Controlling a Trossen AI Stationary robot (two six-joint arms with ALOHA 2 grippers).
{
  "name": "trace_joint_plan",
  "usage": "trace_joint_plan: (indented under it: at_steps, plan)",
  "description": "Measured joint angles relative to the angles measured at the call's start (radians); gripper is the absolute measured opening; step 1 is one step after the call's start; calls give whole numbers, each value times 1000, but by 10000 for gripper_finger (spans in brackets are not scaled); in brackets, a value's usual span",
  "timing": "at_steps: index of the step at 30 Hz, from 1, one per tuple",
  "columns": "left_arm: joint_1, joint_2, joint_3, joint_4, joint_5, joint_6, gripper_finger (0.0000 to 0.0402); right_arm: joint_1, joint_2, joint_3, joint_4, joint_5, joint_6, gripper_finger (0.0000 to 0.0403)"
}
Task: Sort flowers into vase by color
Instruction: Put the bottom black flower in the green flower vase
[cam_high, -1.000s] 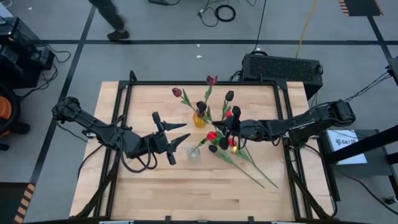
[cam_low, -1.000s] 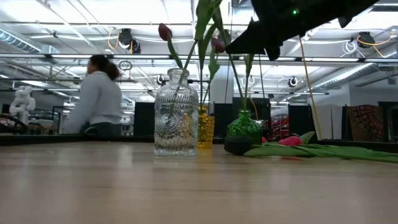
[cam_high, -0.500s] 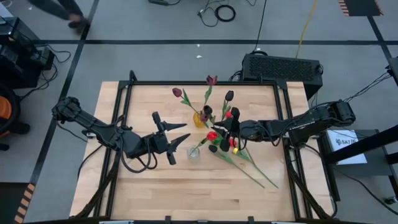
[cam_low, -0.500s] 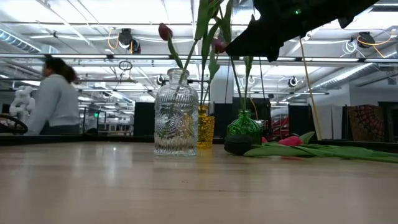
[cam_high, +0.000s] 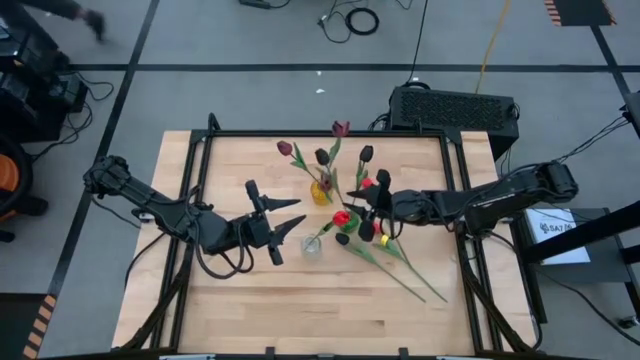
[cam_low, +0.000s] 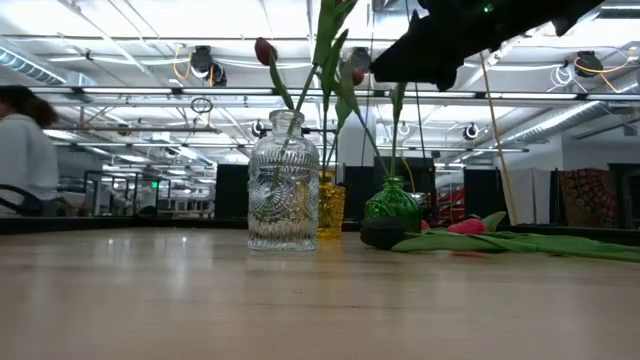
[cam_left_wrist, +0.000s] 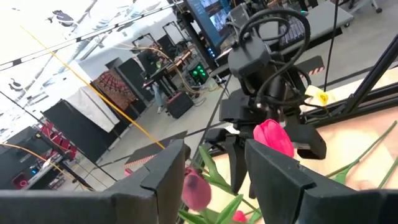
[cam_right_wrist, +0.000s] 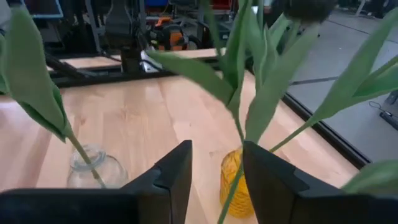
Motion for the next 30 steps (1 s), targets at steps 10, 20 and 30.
trace_joint_plan:
  at_steps: [10, 20, 30]
  plan:
    - [0, 0, 0, 0, 0, 0, 176, 13, -101, 0, -115, -6, 23, 134]
    - [0, 0, 0, 0, 0, -3, 176, 138, -293, 0, -413, -9, 228, 135]
    - [0, 0, 0, 0, 0, -24, 176, 319, -161, 0, -689, -9, 568, 135]
